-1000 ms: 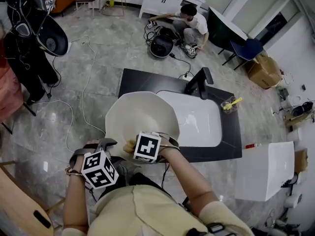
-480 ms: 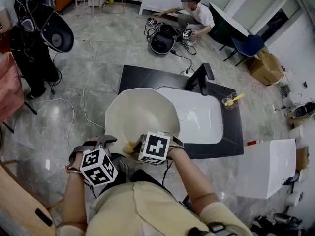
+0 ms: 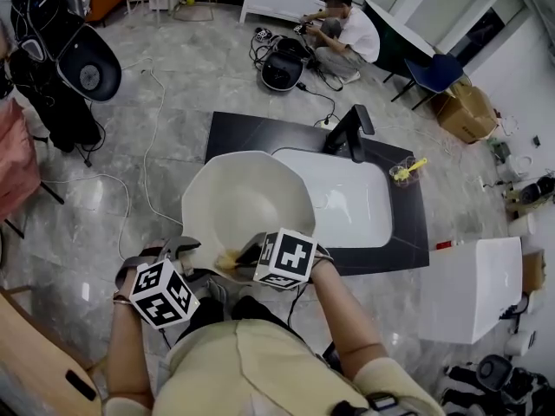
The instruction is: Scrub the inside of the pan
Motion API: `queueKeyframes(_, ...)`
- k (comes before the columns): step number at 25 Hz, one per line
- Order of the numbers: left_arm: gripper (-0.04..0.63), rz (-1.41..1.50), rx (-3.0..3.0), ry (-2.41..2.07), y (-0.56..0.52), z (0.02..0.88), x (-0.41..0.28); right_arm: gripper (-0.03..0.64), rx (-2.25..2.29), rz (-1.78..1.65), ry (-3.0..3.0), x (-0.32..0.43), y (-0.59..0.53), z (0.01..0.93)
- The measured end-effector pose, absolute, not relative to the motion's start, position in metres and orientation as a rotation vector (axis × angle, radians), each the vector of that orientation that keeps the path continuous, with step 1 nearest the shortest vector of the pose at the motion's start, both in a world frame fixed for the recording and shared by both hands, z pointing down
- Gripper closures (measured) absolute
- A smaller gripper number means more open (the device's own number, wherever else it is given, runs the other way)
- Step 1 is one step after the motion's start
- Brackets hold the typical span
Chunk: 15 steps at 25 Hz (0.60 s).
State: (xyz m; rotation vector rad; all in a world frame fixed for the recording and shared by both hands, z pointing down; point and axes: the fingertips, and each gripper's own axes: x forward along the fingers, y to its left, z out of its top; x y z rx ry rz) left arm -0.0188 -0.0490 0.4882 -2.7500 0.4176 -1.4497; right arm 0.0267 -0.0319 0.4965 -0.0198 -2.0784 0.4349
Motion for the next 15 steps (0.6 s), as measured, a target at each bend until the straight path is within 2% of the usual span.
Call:
queueKeyframes(6,0.350,-1.336,-2.837,0.506,-0.054,0.468,-0.026,0.569,0.086,0.463,-2.182,0.033,-0.042,0.480)
queueKeyframes(15,0.353,-1.000,-2.996,0.668,-0.061,0.429,-0.017,0.569,0.297,0.408,-2.347,0.039,-0.063,0.444)
